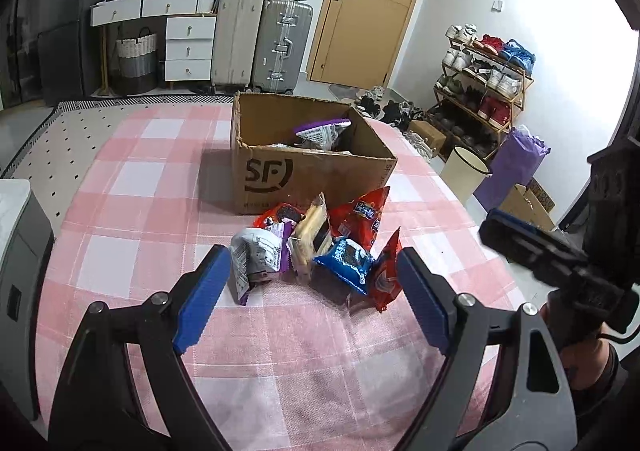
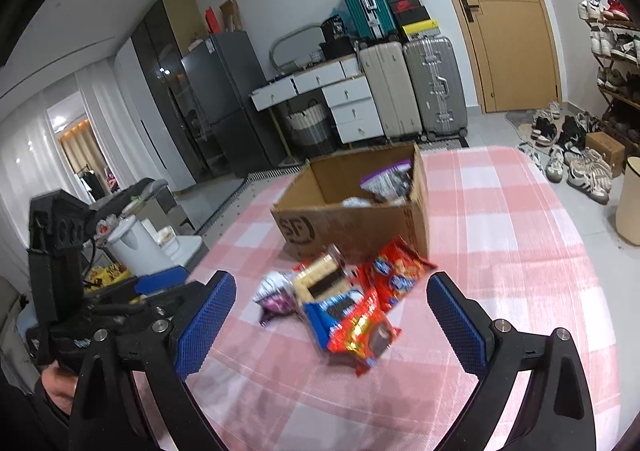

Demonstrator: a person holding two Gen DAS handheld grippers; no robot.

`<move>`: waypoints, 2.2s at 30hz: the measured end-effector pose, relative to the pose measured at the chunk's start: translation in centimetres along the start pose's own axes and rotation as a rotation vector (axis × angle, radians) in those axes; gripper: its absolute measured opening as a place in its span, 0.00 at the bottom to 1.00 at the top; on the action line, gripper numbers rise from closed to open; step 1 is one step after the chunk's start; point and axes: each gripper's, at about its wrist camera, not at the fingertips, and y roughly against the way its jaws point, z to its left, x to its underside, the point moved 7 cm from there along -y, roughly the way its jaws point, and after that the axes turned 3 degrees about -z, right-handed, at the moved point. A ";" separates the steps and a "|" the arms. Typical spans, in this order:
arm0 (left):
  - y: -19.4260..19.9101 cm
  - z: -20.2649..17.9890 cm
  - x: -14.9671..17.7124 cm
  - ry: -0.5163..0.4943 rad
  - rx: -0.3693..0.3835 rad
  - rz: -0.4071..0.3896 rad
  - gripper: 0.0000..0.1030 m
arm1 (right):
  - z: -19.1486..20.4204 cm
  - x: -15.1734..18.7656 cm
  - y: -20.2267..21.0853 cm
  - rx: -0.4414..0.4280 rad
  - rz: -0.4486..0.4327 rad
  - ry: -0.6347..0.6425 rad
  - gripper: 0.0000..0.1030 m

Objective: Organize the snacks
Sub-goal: 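Grasp the red snack bag with the right gripper, then grasp the white-and-purple snack bag with the left gripper while the right gripper holds the red bag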

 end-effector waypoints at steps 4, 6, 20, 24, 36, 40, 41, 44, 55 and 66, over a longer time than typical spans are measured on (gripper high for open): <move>-0.7 0.1 0.5 -0.007 -0.017 -0.004 0.82 | -1.0 1.6 -1.2 0.028 0.035 0.007 0.97; -1.4 0.4 0.9 -0.002 -0.018 0.006 0.83 | -1.3 2.3 -1.8 0.037 0.053 0.010 0.97; -5.5 2.1 4.0 0.028 -0.006 0.091 0.83 | -2.9 5.8 -6.8 0.038 0.162 -0.015 0.97; -5.8 2.4 4.3 0.034 -0.001 0.086 0.83 | -3.4 6.5 -8.3 0.031 0.197 -0.040 0.97; -6.2 3.5 4.5 0.081 0.012 0.082 0.92 | -3.8 8.1 -11.5 0.014 0.284 -0.084 0.63; -6.0 3.7 4.7 0.084 0.008 0.075 0.95 | -4.1 8.5 -11.8 0.001 0.295 -0.119 0.54; -6.0 3.7 4.6 0.087 0.011 0.073 0.96 | -4.1 8.6 -11.8 0.003 0.295 -0.118 0.53; -5.9 3.6 4.7 0.086 0.008 0.072 0.96 | -4.2 8.7 -11.8 0.000 0.293 -0.120 0.48; -5.2 3.8 5.0 0.085 -0.023 0.050 0.98 | -5.0 8.5 -10.3 -0.015 0.250 -0.169 0.22; -5.7 4.2 5.1 0.090 -0.044 0.071 0.98 | -4.9 7.7 -8.2 -0.041 0.205 -0.173 0.22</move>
